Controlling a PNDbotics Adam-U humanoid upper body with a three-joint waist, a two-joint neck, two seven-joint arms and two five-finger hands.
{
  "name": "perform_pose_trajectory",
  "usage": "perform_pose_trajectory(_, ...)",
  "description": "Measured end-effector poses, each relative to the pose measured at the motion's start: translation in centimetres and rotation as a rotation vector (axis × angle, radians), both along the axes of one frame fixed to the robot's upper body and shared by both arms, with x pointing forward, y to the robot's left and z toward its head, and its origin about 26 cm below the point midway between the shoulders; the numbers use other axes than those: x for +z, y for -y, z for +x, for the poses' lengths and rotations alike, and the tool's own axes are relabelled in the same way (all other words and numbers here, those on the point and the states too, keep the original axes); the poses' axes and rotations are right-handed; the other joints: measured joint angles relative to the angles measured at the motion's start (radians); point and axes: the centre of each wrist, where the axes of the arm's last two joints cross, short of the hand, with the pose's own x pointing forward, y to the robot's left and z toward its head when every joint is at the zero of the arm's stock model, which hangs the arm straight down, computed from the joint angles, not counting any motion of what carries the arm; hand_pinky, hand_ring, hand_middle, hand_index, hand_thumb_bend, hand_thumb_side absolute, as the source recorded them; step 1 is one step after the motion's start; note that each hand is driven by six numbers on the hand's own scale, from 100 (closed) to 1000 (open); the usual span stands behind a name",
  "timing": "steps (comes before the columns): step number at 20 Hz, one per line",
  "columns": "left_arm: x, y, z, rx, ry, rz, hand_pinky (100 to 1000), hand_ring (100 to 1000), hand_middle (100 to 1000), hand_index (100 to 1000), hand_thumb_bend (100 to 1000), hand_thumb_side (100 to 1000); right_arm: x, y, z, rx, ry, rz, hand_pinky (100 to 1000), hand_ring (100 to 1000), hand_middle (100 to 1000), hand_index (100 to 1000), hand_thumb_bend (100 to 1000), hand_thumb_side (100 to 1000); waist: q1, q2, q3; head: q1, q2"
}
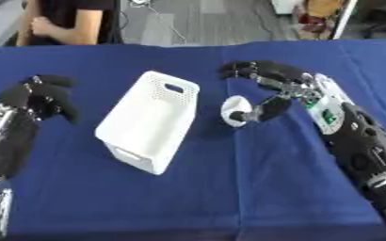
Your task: Pick up objects on the table and place them in the box.
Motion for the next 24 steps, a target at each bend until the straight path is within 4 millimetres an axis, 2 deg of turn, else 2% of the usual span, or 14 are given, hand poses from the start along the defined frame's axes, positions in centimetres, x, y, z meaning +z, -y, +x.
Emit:
perform_pose_trajectory(7, 0.0, 0.0, 0.0, -0.001, 0.0, 0.001, 461, 496, 727, 671, 100, 950, -1.4, -0.1, 0.2, 0.026, 0.028, -0.084, 811, 957, 931, 920, 443, 575, 0.0, 0.0, 0.001, 0.0, 0.0)
perform_pose_trajectory(16, 0.0, 0.0, 0.0, -0.005, 0.001, 0.003, 461, 496, 728, 671, 100, 950, -3.0, -0.8, 0.2, 0.054, 0.013, -0.109, 814, 961, 924, 917, 445, 568, 0.001, 0.005, 0.004, -0.001, 0.0)
perform_pose_trajectory(24, 0.0, 0.0, 0.0, -0.007, 0.004, 0.003, 461, 496, 728, 671, 100, 950, -3.4, -1.3, 0.4, 0.061, 0.006, -0.122, 815, 965, 917, 914, 441, 557, 0.006, 0.013, 0.014, -0.001, 0.0)
